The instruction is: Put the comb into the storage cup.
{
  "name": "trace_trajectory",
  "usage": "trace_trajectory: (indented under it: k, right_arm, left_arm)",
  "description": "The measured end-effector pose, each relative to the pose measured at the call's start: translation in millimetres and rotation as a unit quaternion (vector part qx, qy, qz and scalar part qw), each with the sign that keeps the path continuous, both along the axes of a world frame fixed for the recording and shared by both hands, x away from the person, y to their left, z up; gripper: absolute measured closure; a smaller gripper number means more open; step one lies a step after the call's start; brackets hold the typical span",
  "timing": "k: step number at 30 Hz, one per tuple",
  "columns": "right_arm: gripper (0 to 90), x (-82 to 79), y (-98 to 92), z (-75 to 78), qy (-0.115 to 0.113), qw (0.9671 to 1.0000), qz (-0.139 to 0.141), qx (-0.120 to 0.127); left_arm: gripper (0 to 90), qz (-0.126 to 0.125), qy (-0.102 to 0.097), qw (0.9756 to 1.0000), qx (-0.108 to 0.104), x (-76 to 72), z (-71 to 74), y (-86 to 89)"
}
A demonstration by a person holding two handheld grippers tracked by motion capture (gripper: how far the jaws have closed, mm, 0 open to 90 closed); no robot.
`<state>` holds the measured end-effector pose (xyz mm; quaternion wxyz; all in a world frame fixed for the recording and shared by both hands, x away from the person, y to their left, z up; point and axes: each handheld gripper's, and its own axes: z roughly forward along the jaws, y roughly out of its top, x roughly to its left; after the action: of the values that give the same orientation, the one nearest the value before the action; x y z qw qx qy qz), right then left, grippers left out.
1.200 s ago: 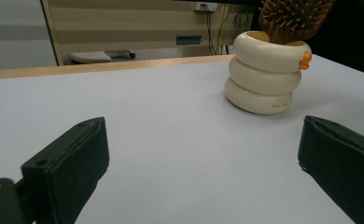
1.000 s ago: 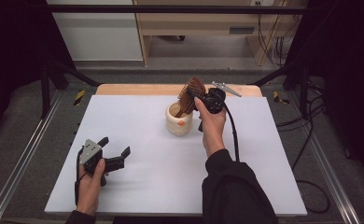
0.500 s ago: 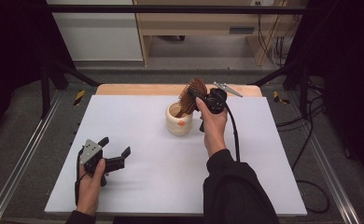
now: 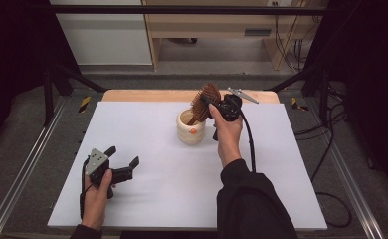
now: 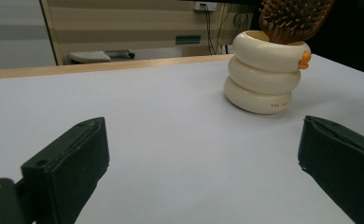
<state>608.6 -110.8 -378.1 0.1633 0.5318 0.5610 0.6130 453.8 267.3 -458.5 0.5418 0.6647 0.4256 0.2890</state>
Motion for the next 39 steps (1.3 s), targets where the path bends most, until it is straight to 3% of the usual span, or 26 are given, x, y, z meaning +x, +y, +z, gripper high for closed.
trace_trajectory:
  k: [39]
  right_arm:
    - [43.3,1.5,-3.5,-1.5,0.009,0.9999,0.001,0.006]
  left_arm:
    - [2.2,-0.002,0.003,1.0,0.001,0.2,-0.5,-0.5]
